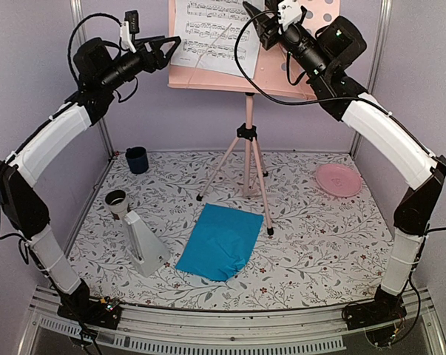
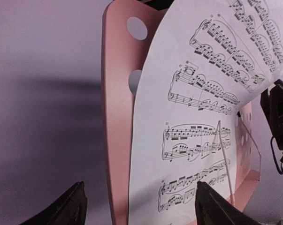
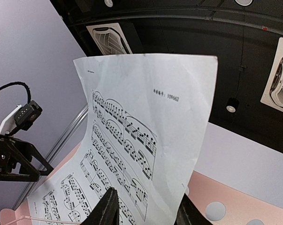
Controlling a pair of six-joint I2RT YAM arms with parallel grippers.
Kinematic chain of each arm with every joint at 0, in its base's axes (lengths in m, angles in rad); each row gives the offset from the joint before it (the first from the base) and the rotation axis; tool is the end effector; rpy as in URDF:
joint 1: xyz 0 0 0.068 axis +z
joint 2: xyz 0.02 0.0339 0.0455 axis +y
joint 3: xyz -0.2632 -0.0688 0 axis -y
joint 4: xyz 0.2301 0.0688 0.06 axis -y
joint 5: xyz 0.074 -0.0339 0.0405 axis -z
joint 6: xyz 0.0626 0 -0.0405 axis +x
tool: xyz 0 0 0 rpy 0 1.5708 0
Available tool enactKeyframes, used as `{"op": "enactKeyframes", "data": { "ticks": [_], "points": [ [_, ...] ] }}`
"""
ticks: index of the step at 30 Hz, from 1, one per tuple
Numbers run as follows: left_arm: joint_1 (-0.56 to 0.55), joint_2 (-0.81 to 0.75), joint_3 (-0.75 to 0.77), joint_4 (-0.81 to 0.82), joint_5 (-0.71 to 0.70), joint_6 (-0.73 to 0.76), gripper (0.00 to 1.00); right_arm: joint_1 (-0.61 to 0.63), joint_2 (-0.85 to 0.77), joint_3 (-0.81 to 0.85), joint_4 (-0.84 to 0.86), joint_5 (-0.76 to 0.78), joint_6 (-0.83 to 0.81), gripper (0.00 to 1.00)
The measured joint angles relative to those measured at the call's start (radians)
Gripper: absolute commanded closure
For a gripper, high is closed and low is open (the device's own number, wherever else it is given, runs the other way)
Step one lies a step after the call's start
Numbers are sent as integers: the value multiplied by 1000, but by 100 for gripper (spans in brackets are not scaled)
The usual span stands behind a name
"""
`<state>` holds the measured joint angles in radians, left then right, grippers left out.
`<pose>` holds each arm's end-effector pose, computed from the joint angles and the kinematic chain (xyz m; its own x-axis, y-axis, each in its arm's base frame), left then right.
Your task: Set up the instrument practice props
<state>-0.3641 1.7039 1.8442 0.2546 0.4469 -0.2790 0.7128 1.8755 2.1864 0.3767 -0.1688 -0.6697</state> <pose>0.3593 -0.1659 0.5161 0.1545 -0.3246 -0.9331 0.7661 0.6358 -0.0944 0.2992 0.2725 0.5782 0.8376 -0.0848 -0.5397 -0.2844 0.7758 -0.5633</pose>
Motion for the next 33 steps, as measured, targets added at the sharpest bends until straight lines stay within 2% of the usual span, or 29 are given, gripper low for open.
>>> {"op": "enactKeyframes", "data": {
  "ticks": [5, 11, 24, 33],
  "points": [
    [3, 63, 55, -6, 43, -35, 36, 0, 5, -2, 6, 0, 0, 62],
    [5, 77, 26, -13, 46, -54, 58, -3, 6, -2, 7, 0, 0, 63],
    [5, -37, -184, 49, 34, -48, 79, -13, 5, -15, 10, -1, 5, 63],
    [3, -85, -256, 87, 40, -47, 82, -14, 5, -24, 13, 0, 5, 63]
  ]
}}
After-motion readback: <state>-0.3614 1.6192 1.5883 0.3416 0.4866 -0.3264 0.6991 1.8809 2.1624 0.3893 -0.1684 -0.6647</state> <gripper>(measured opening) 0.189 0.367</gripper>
